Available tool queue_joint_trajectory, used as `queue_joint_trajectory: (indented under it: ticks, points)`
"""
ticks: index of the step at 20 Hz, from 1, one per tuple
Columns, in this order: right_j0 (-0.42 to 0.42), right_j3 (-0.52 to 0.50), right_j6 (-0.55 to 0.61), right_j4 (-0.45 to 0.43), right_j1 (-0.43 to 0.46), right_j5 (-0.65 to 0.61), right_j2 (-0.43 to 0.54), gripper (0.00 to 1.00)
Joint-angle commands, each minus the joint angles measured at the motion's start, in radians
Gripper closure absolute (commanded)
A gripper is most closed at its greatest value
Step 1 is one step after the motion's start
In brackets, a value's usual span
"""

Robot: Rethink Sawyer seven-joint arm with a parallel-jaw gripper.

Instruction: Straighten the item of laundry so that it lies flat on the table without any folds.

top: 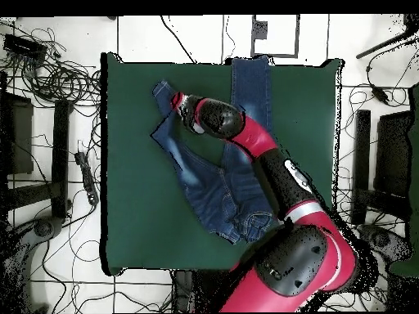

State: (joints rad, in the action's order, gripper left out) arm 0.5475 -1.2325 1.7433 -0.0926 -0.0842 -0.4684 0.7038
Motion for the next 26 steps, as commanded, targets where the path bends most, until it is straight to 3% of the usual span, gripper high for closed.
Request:
queue_joint_trajectory:
  ticks: [1, 5, 11, 17, 23, 26]
  points:
    - [-0.027, 0.092, -0.108, -0.114, -0.110, -0.047, -0.070, 1.00]
    - [-0.036, 0.131, -0.138, -0.202, -0.146, -0.046, -0.089, 1.00]
    - [-0.011, 0.201, -0.284, -0.367, -0.095, 0.007, -0.043, 1.00]
    - [0.070, 0.251, -0.369, -0.496, 0.050, 0.092, 0.064, 1.00]
    - [0.194, 0.313, -0.416, -0.538, 0.286, 0.142, 0.221, 1.00]
    - [0.227, 0.309, -0.447, -0.555, 0.323, 0.142, 0.267, 1.00]
